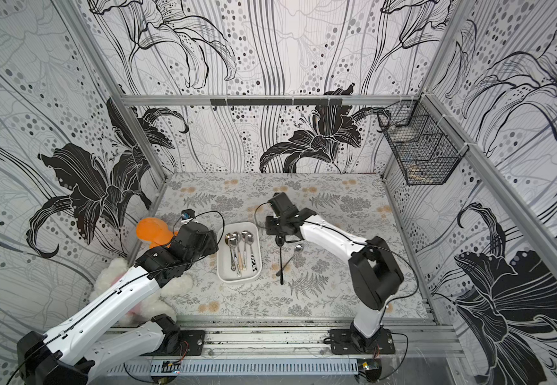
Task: Put the spoon into the storage box
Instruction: Place the spoon in the storage box, then pick up the spoon from the center of the board.
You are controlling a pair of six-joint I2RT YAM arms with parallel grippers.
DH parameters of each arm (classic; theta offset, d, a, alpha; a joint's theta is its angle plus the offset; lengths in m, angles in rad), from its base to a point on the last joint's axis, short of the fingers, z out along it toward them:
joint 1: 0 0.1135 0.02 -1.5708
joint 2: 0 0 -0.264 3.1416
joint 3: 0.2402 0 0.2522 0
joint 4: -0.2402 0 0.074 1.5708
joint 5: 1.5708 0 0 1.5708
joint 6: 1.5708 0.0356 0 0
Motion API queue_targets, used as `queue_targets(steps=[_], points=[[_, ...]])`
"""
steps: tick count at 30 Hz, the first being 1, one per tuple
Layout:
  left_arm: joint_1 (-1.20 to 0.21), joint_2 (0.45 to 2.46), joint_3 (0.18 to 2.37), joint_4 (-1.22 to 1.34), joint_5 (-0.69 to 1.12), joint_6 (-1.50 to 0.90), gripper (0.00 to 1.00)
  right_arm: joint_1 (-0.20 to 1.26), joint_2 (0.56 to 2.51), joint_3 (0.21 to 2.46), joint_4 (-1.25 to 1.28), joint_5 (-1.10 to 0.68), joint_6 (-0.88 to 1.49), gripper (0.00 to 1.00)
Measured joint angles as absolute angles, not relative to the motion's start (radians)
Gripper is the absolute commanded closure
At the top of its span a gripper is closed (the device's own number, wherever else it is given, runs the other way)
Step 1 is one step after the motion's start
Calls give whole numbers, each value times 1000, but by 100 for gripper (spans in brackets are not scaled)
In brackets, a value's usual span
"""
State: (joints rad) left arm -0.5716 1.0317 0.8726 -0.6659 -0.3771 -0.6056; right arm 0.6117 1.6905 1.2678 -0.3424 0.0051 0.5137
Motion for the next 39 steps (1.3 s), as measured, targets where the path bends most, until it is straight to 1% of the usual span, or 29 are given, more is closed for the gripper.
queue_targets(steps=[2, 6, 11, 17, 21, 27, 39], points=[[-599, 1066, 881, -657, -368, -614, 38, 534, 1645, 1180, -300, 46, 504, 70], [-762, 1220, 979, -643, -379, -645, 38, 431, 1605, 1002, -236, 103, 492, 70], [-906, 1485, 1162, -597, -380, -698, 40, 384, 1596, 887, -189, 170, 492, 71], [-955, 1803, 1375, -575, -347, -748, 43, 384, 1571, 826, -83, 223, 496, 71], [-958, 1969, 1483, -577, -322, -762, 45, 385, 1562, 781, -51, 260, 511, 71], [-958, 2071, 1512, -588, -306, -787, 47, 385, 1523, 757, -21, 287, 521, 71], [-952, 2111, 1501, -590, -302, -817, 51, 385, 1517, 757, -6, 289, 534, 71]])
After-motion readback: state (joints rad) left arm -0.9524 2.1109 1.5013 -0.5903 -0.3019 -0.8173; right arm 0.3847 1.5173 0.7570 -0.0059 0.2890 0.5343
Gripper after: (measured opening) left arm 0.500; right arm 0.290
